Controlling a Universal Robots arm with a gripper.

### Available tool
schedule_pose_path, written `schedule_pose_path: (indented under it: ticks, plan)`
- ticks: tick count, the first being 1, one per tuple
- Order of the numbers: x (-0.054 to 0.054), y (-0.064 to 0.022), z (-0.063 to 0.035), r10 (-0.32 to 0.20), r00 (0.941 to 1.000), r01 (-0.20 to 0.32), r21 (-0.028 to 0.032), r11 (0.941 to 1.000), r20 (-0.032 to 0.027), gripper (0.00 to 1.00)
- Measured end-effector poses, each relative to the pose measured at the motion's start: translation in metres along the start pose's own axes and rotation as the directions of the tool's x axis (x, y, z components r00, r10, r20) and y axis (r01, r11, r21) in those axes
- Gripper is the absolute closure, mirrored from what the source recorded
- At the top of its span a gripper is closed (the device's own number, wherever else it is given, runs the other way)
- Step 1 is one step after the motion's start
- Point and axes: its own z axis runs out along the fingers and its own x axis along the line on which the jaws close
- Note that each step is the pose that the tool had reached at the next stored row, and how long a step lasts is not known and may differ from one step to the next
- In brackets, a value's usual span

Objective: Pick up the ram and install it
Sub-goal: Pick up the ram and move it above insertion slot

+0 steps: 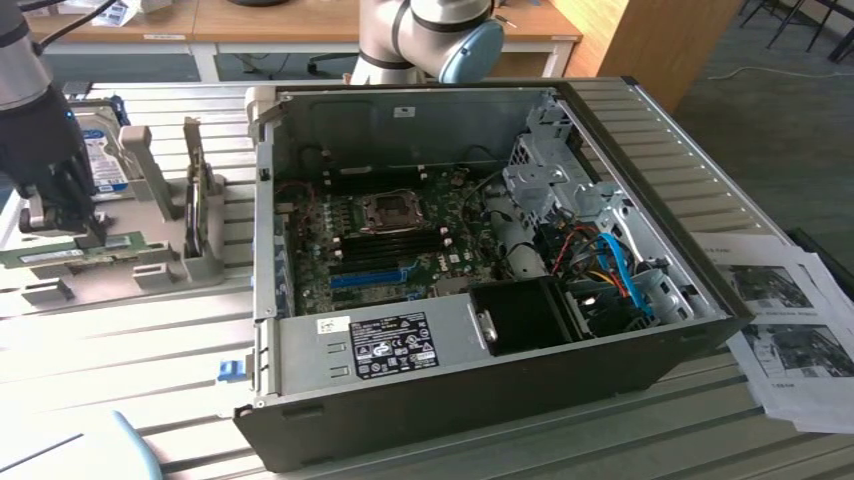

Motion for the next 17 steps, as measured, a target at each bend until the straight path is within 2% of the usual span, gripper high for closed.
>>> schedule_pose_path:
  ticks: [17]
  plan:
    - [0.001,0.0009,-0.0271,0.006,1.0000,-0.006,-0.0002,1.0000,0.0001,0.89]
